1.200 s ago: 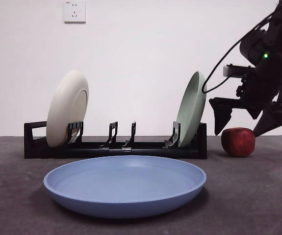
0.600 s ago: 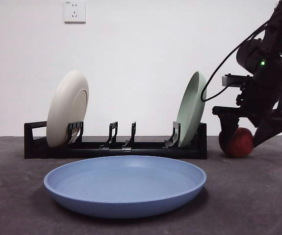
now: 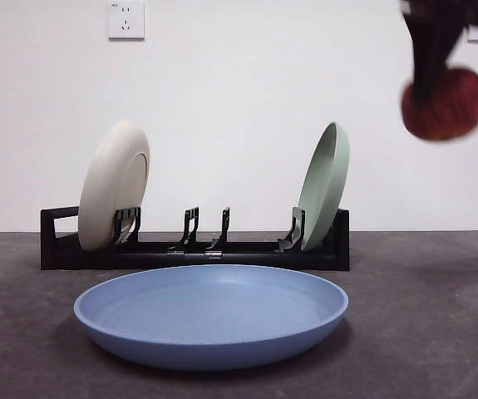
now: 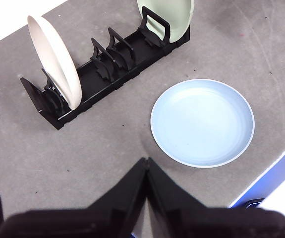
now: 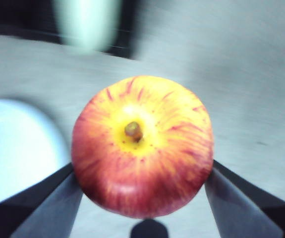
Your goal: Take the blue plate from the plate rack,put the plate on the table,take the apple from the table,put the apple in the plate
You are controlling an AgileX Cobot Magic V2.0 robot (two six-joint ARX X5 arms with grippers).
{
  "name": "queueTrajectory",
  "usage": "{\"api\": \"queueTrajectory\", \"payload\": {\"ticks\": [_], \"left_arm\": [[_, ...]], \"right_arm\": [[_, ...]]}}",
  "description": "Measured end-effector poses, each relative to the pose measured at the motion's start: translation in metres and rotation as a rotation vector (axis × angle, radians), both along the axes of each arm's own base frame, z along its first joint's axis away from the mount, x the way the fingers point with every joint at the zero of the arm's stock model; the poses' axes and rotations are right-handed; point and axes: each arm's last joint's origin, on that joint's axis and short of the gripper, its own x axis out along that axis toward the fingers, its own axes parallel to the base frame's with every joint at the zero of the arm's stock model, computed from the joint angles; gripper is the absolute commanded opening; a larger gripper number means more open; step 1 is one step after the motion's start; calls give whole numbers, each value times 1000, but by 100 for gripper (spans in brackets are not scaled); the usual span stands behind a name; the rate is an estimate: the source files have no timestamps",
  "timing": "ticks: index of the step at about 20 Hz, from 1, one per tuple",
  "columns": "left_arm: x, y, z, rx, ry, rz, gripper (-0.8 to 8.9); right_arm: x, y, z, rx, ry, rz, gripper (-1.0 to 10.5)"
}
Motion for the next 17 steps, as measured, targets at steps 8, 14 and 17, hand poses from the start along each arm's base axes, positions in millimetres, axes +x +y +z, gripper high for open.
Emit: {"api": "queueTrajectory", "payload": {"ticks": [8,14,17], "left_arm": [[0,1,0,-2,-2,-1,-9],[-2,4,1,-11,-7,-2,-9],[-1,4,1,-10,-6,-2,-9]], "right_arm": [[-56,99,-36,153,-72,304,-3],[-68,129,-89,212,-192,342,-1],[-62,136,-107,166,-149,353,-1]]}}
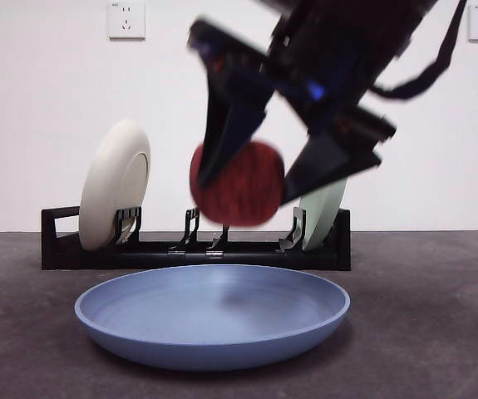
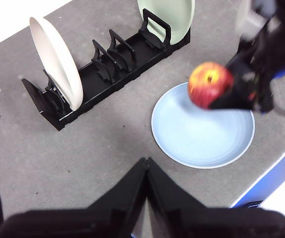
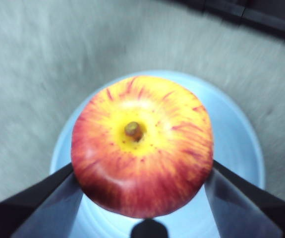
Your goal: Take the blue plate from the plate rack,put the plate on the table,take the apple from the table,put the apple in the plate
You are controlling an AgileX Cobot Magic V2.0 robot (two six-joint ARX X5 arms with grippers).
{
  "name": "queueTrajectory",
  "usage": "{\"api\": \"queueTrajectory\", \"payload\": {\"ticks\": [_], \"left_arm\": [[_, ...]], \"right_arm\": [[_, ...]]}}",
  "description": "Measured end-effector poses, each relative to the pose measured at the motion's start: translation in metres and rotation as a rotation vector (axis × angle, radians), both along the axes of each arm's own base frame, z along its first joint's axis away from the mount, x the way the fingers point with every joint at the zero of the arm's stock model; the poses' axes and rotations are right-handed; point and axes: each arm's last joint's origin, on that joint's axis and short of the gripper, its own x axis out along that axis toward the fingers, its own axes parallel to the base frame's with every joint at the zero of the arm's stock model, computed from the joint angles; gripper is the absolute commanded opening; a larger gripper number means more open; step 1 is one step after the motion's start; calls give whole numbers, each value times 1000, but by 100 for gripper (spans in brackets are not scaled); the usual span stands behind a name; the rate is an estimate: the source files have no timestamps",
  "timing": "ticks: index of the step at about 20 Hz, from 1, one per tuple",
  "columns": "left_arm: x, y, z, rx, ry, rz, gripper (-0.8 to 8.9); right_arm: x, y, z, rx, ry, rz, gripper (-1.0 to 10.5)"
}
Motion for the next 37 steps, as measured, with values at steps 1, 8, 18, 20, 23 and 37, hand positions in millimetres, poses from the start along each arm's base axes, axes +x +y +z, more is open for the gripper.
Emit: {"api": "queueTrajectory", "payload": {"ticks": [1,8,18,20,23,37], "left_arm": [[0,0,0,0,0,0,-9],[-1,0,0,-7,17,-19,-9],[-1,0,0,-7,17,-19,-9],[-1,0,0,-7,17,-19,-9],[-1,0,0,-7,17,-19,-9],[-1,-1,0,-16,31,-25,-9]], "right_arm": [[2,4,-7,-5,15,18,-1],[13,19,-45,-62,77,40,0],[17,24,-59,-82,77,30,316],[16,25,-59,-87,71,29,515],[14,27,-59,-91,71,30,545],[-27,22,-6,-62,-66,9,531]]}}
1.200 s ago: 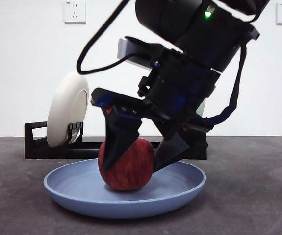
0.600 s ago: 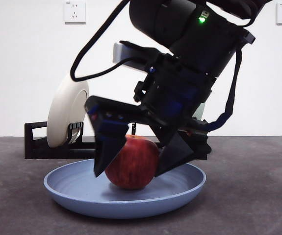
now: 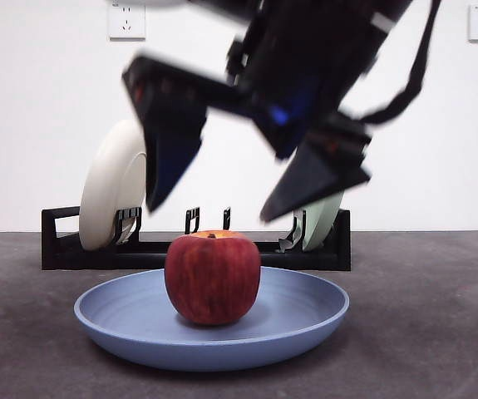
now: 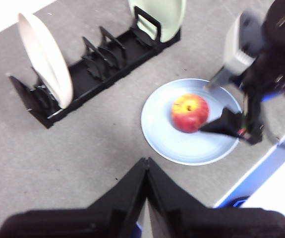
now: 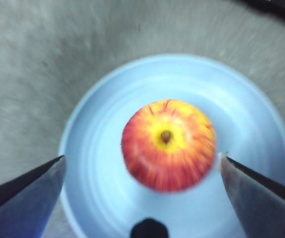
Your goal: Take the blue plate from the plate rack,put the plate on the table,take the apple from the table,put the apple in the plate
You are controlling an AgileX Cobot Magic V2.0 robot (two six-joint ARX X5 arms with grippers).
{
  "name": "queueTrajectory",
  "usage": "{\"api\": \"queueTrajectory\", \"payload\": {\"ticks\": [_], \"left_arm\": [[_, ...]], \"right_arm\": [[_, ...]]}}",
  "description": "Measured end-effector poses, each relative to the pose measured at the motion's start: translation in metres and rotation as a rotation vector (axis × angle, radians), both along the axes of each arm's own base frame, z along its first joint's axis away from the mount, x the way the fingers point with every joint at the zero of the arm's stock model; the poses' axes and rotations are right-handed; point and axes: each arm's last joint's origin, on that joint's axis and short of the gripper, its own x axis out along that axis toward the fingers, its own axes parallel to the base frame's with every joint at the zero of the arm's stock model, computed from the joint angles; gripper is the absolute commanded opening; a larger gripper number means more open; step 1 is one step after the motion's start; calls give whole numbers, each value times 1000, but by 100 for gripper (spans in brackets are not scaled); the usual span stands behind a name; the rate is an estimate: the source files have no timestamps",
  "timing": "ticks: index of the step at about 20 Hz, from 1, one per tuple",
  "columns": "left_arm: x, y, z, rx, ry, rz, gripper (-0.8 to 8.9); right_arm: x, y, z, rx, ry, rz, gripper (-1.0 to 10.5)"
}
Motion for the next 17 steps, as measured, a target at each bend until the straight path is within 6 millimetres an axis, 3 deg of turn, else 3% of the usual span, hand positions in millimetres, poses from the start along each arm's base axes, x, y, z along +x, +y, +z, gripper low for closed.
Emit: {"api": "queueTrajectory", "payload": {"ticks": [2,4,6,7,13,17], "left_arm": [[0,0,0,-2,4,-4,-9],[0,0,0,-3,5,-6,-9],[0,0,0,-3,6,-6,-9],[0,0,0,-3,7,-7,-8],[-2,-2,-1,-22,55,-59,-8],[-2,-2,-1,-22,57,-62,-4]], "right_arm": [[-9,-10,17,30,-16,-8,493],[-17,-24,35,68,-27,-20,315],[-25,-41,51,79,-54,-49,26],[-31,-53,59,72,-68,-70,-9],[-63,-113,106,53,-109,-123,-7],[-76,-136,134,54,-109,-123,1]]}}
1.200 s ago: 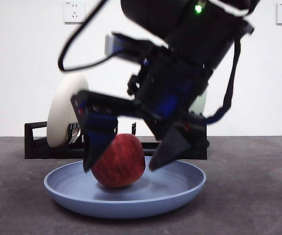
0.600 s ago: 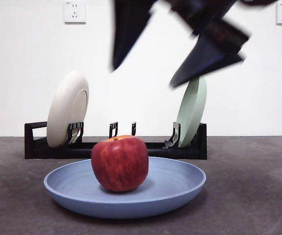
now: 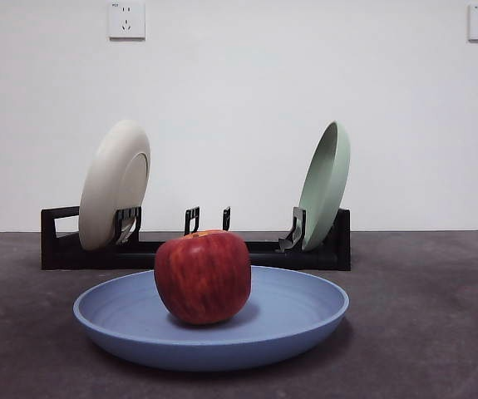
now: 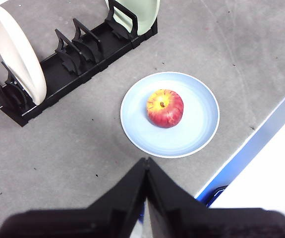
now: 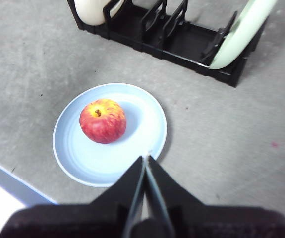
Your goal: Take the blue plate from the plate rack,put the plate on the table,take the apple from the table,put the apple in the plate
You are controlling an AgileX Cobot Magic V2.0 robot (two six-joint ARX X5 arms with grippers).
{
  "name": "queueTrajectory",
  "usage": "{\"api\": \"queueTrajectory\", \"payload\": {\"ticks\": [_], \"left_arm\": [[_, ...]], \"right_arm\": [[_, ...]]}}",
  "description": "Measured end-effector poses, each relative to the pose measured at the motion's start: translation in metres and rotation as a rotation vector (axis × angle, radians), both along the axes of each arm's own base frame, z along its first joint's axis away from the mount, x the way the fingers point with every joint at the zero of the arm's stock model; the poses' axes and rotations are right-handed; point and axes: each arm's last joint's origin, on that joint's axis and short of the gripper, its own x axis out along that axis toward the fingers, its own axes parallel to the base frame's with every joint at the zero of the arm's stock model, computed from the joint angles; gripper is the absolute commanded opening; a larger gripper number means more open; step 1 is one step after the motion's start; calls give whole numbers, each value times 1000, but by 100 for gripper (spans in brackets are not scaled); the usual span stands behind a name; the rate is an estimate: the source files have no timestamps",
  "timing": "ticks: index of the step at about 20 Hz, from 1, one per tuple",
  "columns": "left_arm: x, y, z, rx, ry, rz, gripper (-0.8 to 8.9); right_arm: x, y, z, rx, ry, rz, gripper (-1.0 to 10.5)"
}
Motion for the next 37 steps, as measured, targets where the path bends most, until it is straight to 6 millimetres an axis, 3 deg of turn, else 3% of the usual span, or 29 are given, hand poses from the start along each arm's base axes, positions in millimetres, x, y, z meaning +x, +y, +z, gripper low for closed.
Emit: {"api": "queueTrajectory", "payload": {"ticks": [6,13,18,21,24,26,28,32,37], "left_arm": [[1,-3,-1,10,4,0,-4],[5,-9,-2,35,13,20,-6],[30,9,-4,99,-30,301,-4],[49,26,-18,-16,-102,490,-4],[56,37,-43,-155,-297,404,-4],[54,41,-64,-170,-473,307,-4],[54,47,-89,-145,-607,325,-4],[50,57,-152,-88,-614,415,-4],[46,61,-195,-93,-605,470,-4]], "right_arm": [[-10,-18,21,-62,35,0,1],[-15,-27,22,-142,81,0,1],[-17,-30,19,-185,105,0,1],[-18,-31,18,-199,113,0,1],[-18,-31,18,-201,114,0,1],[-18,-31,18,-201,114,0,1],[-18,-31,18,-201,114,0,1],[-18,-31,18,-202,115,0,1],[-18,-31,18,-202,115,0,1]]}}
